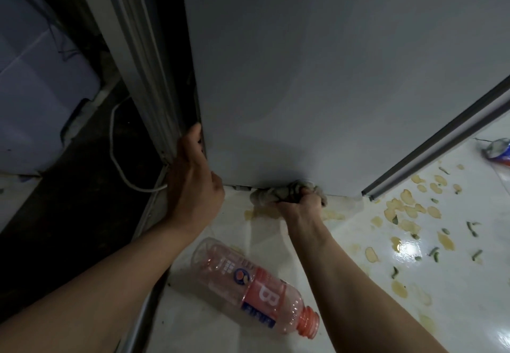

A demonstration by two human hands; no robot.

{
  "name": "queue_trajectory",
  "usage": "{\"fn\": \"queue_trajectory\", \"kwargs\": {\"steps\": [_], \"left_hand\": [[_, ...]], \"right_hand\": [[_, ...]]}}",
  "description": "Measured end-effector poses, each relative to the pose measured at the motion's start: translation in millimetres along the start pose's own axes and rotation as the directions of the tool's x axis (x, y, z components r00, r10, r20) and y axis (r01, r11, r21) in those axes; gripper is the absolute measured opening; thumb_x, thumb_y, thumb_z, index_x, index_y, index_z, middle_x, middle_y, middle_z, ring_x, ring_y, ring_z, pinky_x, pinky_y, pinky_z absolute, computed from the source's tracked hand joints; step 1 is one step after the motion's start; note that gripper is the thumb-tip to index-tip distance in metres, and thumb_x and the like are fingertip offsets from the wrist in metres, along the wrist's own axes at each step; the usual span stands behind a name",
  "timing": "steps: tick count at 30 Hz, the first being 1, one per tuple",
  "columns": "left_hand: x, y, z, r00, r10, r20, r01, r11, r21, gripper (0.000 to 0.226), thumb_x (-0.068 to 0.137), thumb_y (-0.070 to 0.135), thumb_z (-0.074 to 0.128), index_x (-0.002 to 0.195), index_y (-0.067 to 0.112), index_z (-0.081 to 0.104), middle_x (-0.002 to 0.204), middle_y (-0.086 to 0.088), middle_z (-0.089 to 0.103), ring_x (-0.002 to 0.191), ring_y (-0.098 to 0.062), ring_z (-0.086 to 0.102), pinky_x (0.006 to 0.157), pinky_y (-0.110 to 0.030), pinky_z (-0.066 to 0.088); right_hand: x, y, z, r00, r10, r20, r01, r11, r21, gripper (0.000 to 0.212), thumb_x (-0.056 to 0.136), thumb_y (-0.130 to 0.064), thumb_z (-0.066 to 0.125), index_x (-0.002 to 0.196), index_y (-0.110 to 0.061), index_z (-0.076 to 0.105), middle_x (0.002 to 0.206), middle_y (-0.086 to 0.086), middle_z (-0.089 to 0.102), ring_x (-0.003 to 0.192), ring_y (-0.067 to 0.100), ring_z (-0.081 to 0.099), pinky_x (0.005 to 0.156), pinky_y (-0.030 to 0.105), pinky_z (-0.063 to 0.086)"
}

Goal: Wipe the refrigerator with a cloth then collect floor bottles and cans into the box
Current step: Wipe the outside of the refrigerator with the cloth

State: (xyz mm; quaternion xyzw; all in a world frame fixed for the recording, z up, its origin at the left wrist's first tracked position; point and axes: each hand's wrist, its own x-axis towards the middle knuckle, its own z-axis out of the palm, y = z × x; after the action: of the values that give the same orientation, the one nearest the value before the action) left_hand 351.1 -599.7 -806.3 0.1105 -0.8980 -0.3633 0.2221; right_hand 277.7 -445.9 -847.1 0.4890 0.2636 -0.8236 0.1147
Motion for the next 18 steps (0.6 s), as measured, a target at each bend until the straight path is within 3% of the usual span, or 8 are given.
{"fn": "queue_trajectory", "kwargs": {"steps": [2,4,6,8,12,15,16,18], "left_hand": [[0.7,-2.5,-1.2,1.000,0.001,-0.006,-0.001,1.000,-0.025,0.076,0.071,-0.014,0.050,0.140,0.007,0.025,0.138,-0.012,0.041,0.123,-0.025,0.048,0.096,-0.039,0.045],[1.5,-4.9,-2.3,1.000,-0.001,-0.011,0.000,0.999,-0.033,0.075,0.071,-0.014,0.049,0.139,0.007,0.028,0.137,-0.011,0.043,0.121,-0.024,0.050,0.096,-0.036,0.045],[2.0,-6.6,-3.3,1.000,-0.002,-0.010,0.001,0.999,-0.046,0.072,0.072,-0.014,0.049,0.137,0.009,0.029,0.136,-0.008,0.045,0.121,-0.022,0.051,0.095,-0.036,0.046],[2.3,-7.8,-4.6,1.000,-0.006,-0.013,0.005,0.997,-0.078,0.071,0.072,-0.015,0.048,0.136,0.010,0.031,0.136,-0.006,0.046,0.122,-0.019,0.050,0.095,-0.033,0.046],[3.9,-12.1,-7.4,1.000,-0.028,0.002,0.028,0.991,-0.128,0.072,0.073,-0.018,0.048,0.137,0.010,0.031,0.139,-0.006,0.045,0.123,-0.012,0.049,0.095,-0.020,0.039],[5.1,-16.1,-9.3,0.999,-0.038,0.018,0.041,0.988,-0.151,0.071,0.074,-0.017,0.049,0.137,0.011,0.031,0.138,-0.006,0.046,0.121,-0.011,0.049,0.095,-0.020,0.040],[5.6,-17.0,-9.6,0.999,-0.035,0.021,0.037,0.987,-0.157,0.071,0.074,-0.017,0.049,0.137,0.011,0.031,0.138,-0.006,0.046,0.121,-0.011,0.050,0.095,-0.020,0.040],[6.4,-18.7,-9.7,0.999,-0.033,0.026,0.037,0.985,-0.171,0.070,0.074,-0.017,0.049,0.136,0.011,0.031,0.137,-0.007,0.047,0.121,-0.012,0.051,0.095,-0.019,0.039]], "right_hand": [[-2.6,11.4,5.0,1.000,-0.007,-0.007,0.006,0.998,-0.061,0.042,0.091,-0.004,0.032,0.123,-0.006,0.059,0.143,0.016,0.044,0.130,0.038,0.041,0.106,0.062,0.026],[-1.4,19.9,9.2,1.000,-0.028,-0.014,0.027,0.998,-0.060,0.044,0.089,0.000,0.034,0.128,0.003,0.052,0.148,0.016,0.037,0.135,0.037,0.036,0.110,0.057,0.027],[1.1,26.9,11.9,0.999,-0.037,-0.023,0.035,0.998,-0.060,0.049,0.089,0.001,0.034,0.138,0.001,0.041,0.147,0.019,0.039,0.135,0.038,0.037,0.109,0.057,0.030],[2.3,31.0,12.8,0.998,-0.063,-0.032,0.060,0.996,-0.062,0.047,0.091,0.001,0.035,0.137,0.000,0.045,0.142,0.021,0.046,0.131,0.039,0.042,0.107,0.058,0.034],[-0.3,41.1,17.7,0.994,-0.092,-0.060,0.085,0.990,-0.114,0.036,0.087,0.005,0.035,0.115,0.000,0.057,0.119,0.016,0.058,0.115,0.038,0.054,0.098,0.063,0.039],[-0.8,54.0,23.5,0.989,-0.127,-0.071,0.115,0.981,-0.156,0.025,0.083,0.006,0.036,0.092,-0.011,0.052,0.092,0.016,0.051,0.082,0.029,0.055,0.088,0.056,0.047],[-1.7,57.3,26.0,0.989,-0.131,-0.075,0.117,0.979,-0.165,0.022,0.082,0.005,0.038,0.087,-0.013,0.050,0.089,0.013,0.049,0.076,0.026,0.053,0.083,0.049,0.049],[-3.2,62.9,31.1,0.984,-0.153,-0.088,0.133,0.970,-0.204,0.020,0.083,0.003,0.046,0.097,-0.009,0.053,0.099,0.013,0.055,0.084,0.027,0.058,0.085,0.050,0.051]]}}
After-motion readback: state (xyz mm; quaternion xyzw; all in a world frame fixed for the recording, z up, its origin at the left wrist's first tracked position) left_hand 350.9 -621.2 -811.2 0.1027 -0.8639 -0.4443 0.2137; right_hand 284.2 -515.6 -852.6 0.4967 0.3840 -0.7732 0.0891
